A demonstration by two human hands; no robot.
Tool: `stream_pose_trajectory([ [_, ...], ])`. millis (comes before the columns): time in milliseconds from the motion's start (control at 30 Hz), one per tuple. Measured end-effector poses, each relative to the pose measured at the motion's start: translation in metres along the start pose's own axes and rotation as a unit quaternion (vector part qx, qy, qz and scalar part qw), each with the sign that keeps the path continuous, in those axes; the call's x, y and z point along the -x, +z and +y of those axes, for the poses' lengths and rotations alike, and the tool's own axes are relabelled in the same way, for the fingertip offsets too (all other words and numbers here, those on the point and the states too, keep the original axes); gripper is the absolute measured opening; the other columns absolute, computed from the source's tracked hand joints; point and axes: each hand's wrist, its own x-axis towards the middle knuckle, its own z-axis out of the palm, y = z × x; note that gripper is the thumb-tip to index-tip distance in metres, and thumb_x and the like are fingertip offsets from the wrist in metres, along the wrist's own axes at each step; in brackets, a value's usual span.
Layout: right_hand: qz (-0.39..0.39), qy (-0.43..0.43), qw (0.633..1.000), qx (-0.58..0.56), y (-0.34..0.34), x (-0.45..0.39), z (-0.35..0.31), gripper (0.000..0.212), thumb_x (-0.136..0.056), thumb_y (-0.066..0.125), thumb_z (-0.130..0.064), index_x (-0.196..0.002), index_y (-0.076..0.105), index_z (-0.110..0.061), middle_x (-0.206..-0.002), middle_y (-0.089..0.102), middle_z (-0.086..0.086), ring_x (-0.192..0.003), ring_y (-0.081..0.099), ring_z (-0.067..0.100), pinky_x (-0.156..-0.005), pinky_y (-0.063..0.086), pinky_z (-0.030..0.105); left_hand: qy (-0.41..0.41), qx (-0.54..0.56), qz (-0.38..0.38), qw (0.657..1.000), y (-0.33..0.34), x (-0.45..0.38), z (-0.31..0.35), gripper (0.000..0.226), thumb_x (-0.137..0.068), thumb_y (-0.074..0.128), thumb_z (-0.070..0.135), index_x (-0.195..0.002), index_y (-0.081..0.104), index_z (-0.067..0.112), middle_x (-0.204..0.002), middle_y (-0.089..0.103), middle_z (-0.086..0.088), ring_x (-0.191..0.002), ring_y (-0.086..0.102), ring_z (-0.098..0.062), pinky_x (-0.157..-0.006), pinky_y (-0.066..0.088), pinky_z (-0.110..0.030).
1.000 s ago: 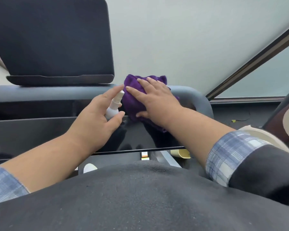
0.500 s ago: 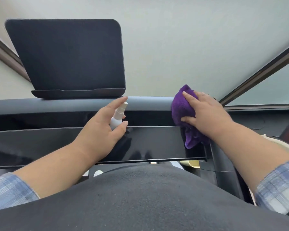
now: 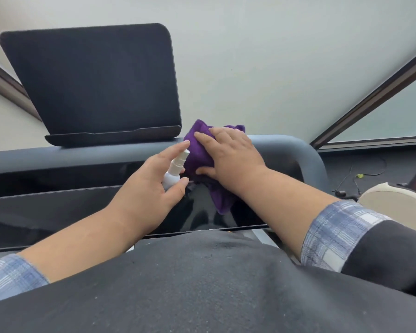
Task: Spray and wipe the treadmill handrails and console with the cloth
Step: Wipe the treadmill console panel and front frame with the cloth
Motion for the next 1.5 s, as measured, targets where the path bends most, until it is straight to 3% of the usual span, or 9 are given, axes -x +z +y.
stream_pose_trajectory([
  [133,-0.005,0.119,0.993,-0.018,-0.020,0.037,0.068,0.084,-0.083,0.057,-0.071,-0.154,0.031,-0.035,-0.154,0.040,0.001,-0.141,0.033,0.024,-0.118,0.019,0.038,0.001,0.003,-0.031,1.000,0.012,-0.008,0.005,0.069,-0.094,0.066,0.034,-0.134,0.030,0.077,-0.104,0.053,0.044,-0.086,0.055,0.011,-0.082,0.044,-0.023],
  [367,-0.013,0.341,0.935,-0.095,-0.028,0.087,0.122,0.086,-0.084,0.067,-0.061,-0.155,0.028,-0.032,-0.148,0.045,0.009,-0.129,0.050,0.035,-0.101,0.044,0.044,0.030,0.009,-0.047,0.998,0.018,-0.009,0.014,0.070,-0.093,0.066,0.033,-0.131,0.030,0.079,-0.110,0.050,0.045,-0.084,0.056,0.011,-0.078,0.043,-0.019],
  [467,-0.009,0.317,0.948,-0.041,-0.027,0.077,0.110,0.086,-0.087,0.062,-0.062,-0.157,0.024,-0.029,-0.147,0.042,0.013,-0.128,0.047,0.039,-0.106,0.042,0.048,0.044,0.006,-0.060,0.997,0.023,-0.012,0.018,0.069,-0.092,0.065,0.033,-0.131,0.031,0.079,-0.111,0.053,0.040,-0.084,0.057,0.009,-0.080,0.042,-0.019],
  [633,-0.038,0.145,0.989,0.008,-0.029,0.049,0.097,0.088,-0.086,0.061,-0.066,-0.158,0.020,-0.034,-0.162,0.029,0.003,-0.148,0.025,0.026,-0.121,0.021,0.044,0.099,-0.014,-0.108,0.989,0.054,-0.023,0.040,0.069,-0.093,0.064,0.035,-0.127,0.027,0.082,-0.117,0.048,0.043,-0.088,0.055,0.016,-0.079,0.043,-0.018],
  [767,0.000,0.222,0.975,-0.025,-0.022,0.077,0.100,0.087,-0.087,0.063,-0.062,-0.158,0.019,-0.036,-0.161,0.028,0.003,-0.146,0.027,0.029,-0.119,0.025,0.043,0.168,-0.057,-0.157,0.971,0.076,-0.026,0.062,0.071,-0.094,0.062,0.039,-0.131,0.020,0.081,-0.117,0.047,0.032,-0.102,0.053,0.006,-0.086,0.044,-0.021],
  [900,-0.008,0.362,0.920,-0.147,-0.024,0.142,0.099,0.090,-0.087,0.065,-0.058,-0.158,0.014,-0.035,-0.154,0.033,0.009,-0.130,0.044,0.038,-0.108,0.037,0.046,0.214,-0.085,-0.183,0.956,0.087,-0.022,0.071,0.067,-0.093,0.057,0.045,-0.134,0.017,0.079,-0.116,0.047,0.030,-0.096,0.055,-0.002,-0.082,0.049,-0.030],
  [1100,-0.028,0.413,0.907,-0.081,-0.008,0.225,0.051,0.091,-0.090,0.058,-0.063,-0.159,0.007,-0.032,-0.140,0.044,0.008,-0.114,0.053,0.032,-0.095,0.045,0.041,0.228,-0.108,-0.196,0.948,0.087,-0.024,0.075,0.067,-0.090,0.054,0.047,-0.131,0.013,0.082,-0.120,0.041,0.036,-0.096,0.055,-0.002,-0.084,0.051,-0.034],
  [1300,-0.007,0.402,0.911,-0.089,-0.015,0.169,0.075,0.090,-0.091,0.057,-0.062,-0.159,0.008,-0.028,-0.142,0.041,0.017,-0.120,0.051,0.039,-0.098,0.045,0.047,0.224,-0.111,-0.175,0.952,0.083,-0.026,0.074,0.070,-0.093,0.059,0.041,-0.136,0.019,0.077,-0.109,0.050,0.024,-0.092,0.056,-0.005,-0.083,0.052,-0.037],
  [1500,-0.004,0.369,0.925,-0.089,-0.026,0.092,0.107,0.087,-0.091,0.057,-0.063,-0.159,0.014,-0.031,-0.141,0.044,0.017,-0.123,0.050,0.041,-0.099,0.044,0.048,0.227,-0.130,-0.194,0.945,0.081,-0.004,0.061,0.066,-0.092,0.055,0.046,-0.138,0.018,0.075,-0.110,0.047,0.032,-0.090,0.053,0.006,-0.077,0.052,-0.034],
])
